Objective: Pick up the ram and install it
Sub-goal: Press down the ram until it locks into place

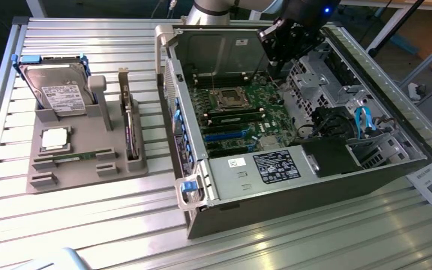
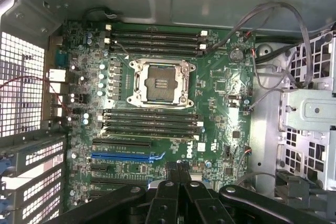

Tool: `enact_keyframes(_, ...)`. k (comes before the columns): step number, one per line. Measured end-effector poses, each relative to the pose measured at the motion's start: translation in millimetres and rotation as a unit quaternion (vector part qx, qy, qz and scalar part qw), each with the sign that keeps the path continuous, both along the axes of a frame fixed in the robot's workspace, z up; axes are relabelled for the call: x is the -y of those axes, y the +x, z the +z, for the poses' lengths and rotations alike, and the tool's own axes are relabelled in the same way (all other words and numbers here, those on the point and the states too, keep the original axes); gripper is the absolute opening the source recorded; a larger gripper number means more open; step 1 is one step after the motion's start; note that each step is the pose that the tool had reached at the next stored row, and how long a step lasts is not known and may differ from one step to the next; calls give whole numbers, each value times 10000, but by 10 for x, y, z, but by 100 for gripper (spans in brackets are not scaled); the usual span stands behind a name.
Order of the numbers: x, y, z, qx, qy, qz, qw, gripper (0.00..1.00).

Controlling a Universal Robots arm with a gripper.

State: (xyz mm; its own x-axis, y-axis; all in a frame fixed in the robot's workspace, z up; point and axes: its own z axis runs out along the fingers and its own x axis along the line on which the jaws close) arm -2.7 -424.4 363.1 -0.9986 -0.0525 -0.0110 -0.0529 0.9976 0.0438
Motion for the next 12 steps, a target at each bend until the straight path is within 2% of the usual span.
enact_keyframes(3, 0, 0, 1, -10, 0, 10, 10000, 10)
enact_keyframes(5, 0, 0, 1, -28, 0, 13, 10000, 10)
enact_keyframes(12, 0, -9, -1, -28, 0, 13, 10000, 10)
